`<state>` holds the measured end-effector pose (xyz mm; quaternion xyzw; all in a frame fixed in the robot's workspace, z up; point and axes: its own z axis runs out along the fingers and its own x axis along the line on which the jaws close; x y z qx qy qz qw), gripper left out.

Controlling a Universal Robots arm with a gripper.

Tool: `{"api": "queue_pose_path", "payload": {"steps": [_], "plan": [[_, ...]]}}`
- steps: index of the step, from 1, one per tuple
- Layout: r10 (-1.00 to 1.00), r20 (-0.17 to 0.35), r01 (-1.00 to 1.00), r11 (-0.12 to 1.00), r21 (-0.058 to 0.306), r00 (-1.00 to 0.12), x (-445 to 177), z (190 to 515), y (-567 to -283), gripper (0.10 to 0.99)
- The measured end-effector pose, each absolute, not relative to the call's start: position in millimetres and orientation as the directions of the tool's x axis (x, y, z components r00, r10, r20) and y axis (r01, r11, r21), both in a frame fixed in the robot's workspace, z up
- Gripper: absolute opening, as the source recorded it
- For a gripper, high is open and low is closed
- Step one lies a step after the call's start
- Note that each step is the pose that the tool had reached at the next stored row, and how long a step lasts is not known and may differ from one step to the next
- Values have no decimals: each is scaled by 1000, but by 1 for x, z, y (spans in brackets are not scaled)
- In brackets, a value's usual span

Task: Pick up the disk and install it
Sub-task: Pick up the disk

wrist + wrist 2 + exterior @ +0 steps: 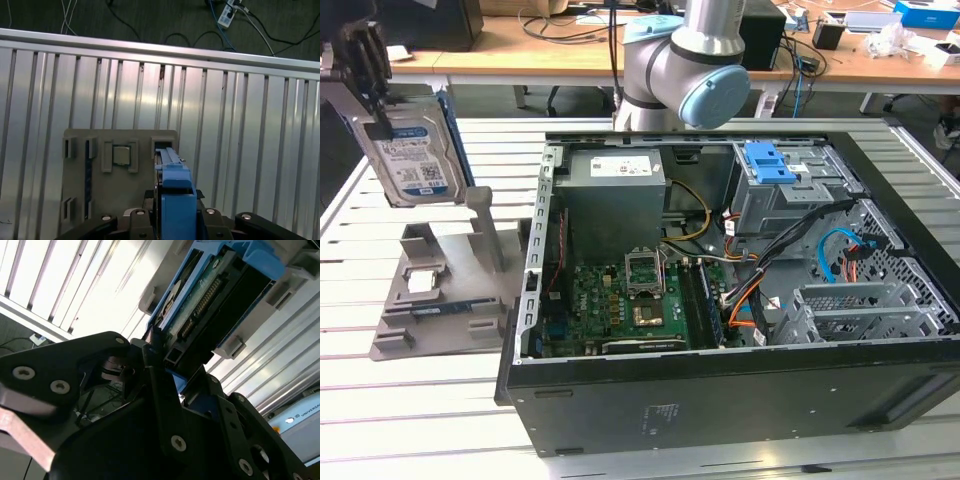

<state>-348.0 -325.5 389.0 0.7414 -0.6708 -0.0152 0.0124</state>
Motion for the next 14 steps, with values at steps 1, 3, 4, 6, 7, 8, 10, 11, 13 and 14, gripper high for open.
{"api": "queue_pose_path", "payload": {"steps": [1, 3, 4, 6, 7, 8, 10, 11, 13, 14], "plan": [[-995, -6, -994, -100, 39, 100, -348, 392, -325, 369], [-995, -6, -994, -100, 39, 100, -348, 403, -325, 369], [-995, -6, -994, -100, 39, 100, -348, 407, -325, 369], [-995, -6, -994, -100, 39, 100, -348, 413, -325, 369], [-995, -6, -994, -100, 39, 100, -348, 416, -325, 369], [-995, -6, -994, -100, 39, 100, -348, 419, -325, 369], [-995, -6, -994, -100, 39, 100, -348, 427, -325, 369], [-995, -6, -994, -100, 39, 100, -348, 430, -325, 369], [-995, -6, -994, -100, 39, 100, -348, 441, -325, 369], [-995, -6, -994, -100, 39, 100, -348, 446, -325, 369]]}}
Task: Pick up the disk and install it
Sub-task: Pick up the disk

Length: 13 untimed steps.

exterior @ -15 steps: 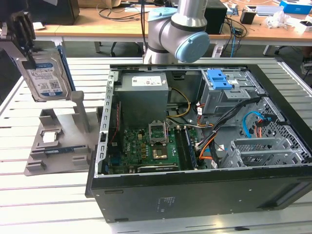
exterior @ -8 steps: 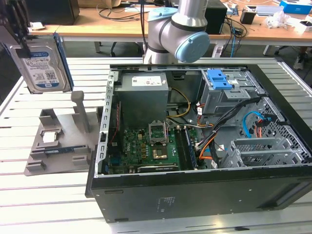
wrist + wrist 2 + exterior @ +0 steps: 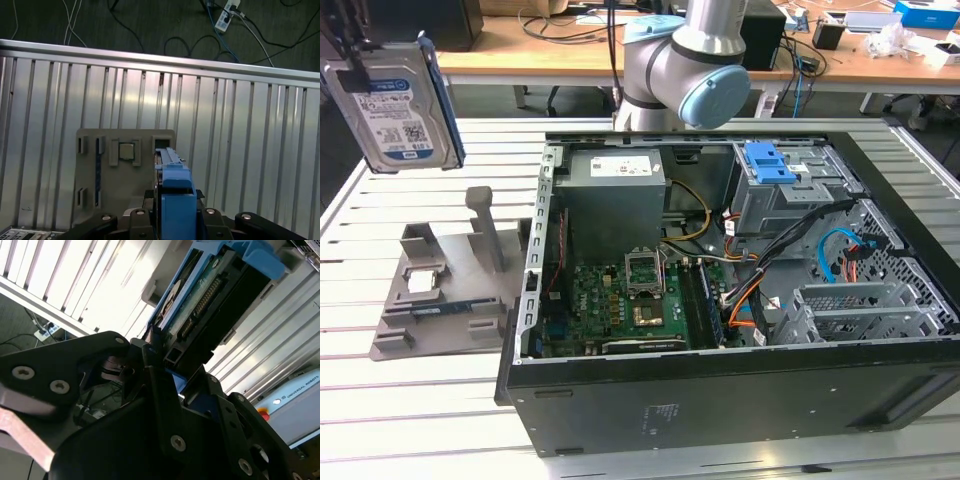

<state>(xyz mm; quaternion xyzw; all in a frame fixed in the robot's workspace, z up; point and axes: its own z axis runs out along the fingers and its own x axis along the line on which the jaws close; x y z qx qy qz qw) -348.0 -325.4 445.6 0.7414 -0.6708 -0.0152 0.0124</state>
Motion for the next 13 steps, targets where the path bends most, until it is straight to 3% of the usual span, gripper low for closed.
{"api": "queue_pose_path", "payload": {"steps": [13], "plan": [[-995, -6, -994, -100, 39, 100, -348, 488, -325, 369]]}}
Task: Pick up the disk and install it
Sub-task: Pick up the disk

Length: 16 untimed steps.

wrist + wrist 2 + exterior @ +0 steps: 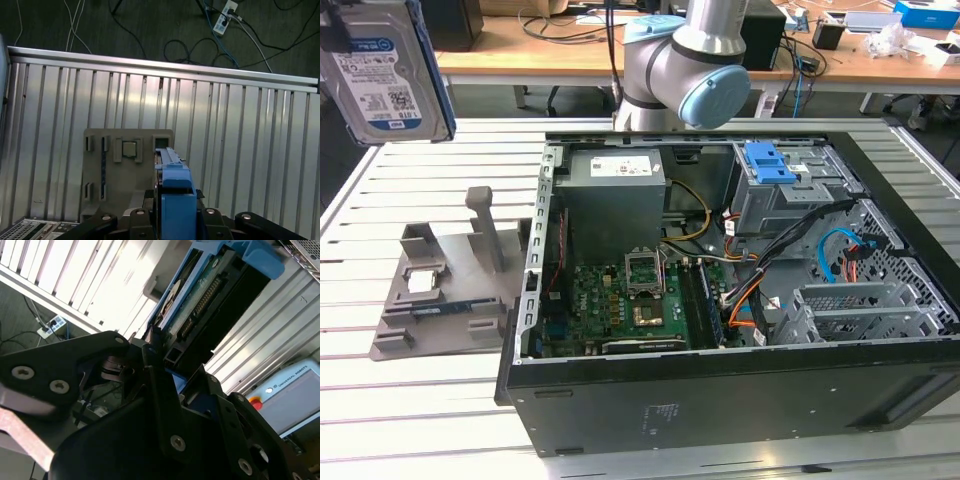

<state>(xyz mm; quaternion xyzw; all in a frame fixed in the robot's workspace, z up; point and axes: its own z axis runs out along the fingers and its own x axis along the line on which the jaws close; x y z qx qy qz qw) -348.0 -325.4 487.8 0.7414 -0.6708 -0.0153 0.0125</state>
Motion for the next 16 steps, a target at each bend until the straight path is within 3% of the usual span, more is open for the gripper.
{"api": "queue_pose_path", "payload": {"steps": [16], "plan": [[-995, -6, -994, -100, 39, 100, -348, 549, -325, 369]]}}
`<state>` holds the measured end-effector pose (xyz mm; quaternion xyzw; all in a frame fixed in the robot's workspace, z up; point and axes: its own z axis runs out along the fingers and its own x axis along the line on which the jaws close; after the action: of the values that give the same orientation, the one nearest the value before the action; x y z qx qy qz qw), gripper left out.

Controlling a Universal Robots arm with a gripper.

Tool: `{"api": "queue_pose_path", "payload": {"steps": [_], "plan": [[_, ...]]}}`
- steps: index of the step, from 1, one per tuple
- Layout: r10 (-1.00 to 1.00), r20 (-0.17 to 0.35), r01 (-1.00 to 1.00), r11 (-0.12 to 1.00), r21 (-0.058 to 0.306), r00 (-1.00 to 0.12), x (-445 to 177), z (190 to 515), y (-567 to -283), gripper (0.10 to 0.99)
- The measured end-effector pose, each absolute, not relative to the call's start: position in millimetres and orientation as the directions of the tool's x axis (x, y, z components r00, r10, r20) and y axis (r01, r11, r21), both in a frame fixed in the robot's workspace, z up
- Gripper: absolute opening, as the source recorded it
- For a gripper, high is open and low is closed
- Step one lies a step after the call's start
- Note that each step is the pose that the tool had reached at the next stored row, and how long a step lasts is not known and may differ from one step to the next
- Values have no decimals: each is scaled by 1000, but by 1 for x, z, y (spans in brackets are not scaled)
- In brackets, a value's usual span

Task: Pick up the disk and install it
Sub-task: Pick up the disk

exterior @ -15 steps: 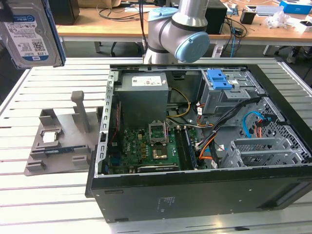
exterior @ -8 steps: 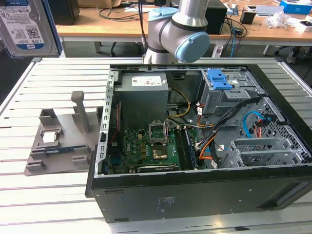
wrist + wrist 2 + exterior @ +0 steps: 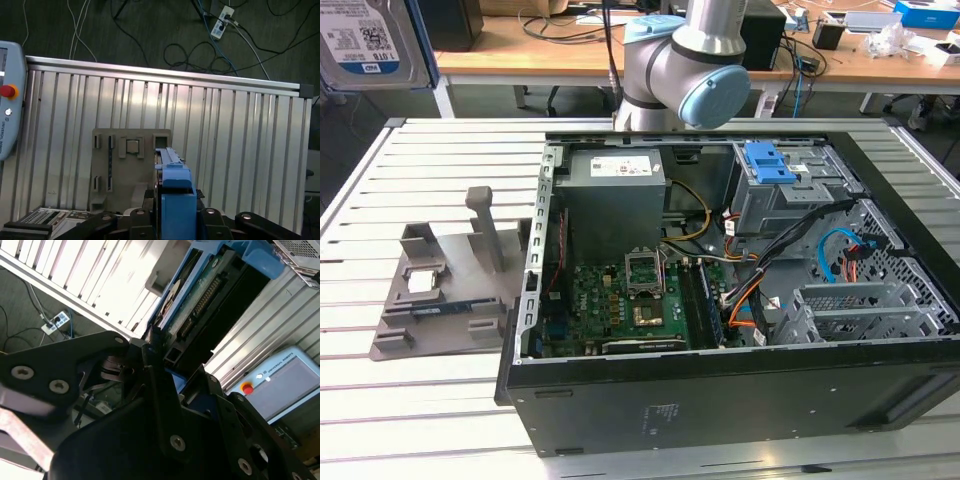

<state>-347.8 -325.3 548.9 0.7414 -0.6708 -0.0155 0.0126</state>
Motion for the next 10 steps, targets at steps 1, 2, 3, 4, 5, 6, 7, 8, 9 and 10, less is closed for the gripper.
{"api": "queue_pose_path", "payload": {"steps": [1, 2, 3, 4, 5, 6, 7, 8, 9, 10], "plan": [[-995, -6, -994, -100, 40, 100, -348, 552, -325, 369], [-995, -6, -994, -100, 40, 100, -348, 555, -325, 369], [-995, -6, -994, -100, 40, 100, -348, 558, -325, 369], [-995, -6, -994, -100, 40, 100, -348, 561, -325, 369], [-995, -6, -994, -100, 40, 100, -348, 564, -325, 369], [-995, -6, -994, -100, 40, 100, -348, 566, -325, 369], [-995, -6, -994, -100, 40, 100, -348, 571, -325, 369], [-995, -6, -994, -100, 40, 100, -348, 575, -325, 369], [-995, -6, -994, -100, 40, 100, -348, 581, -325, 369], [-995, -6, -994, -100, 40, 100, -348, 584, -325, 369]]}}
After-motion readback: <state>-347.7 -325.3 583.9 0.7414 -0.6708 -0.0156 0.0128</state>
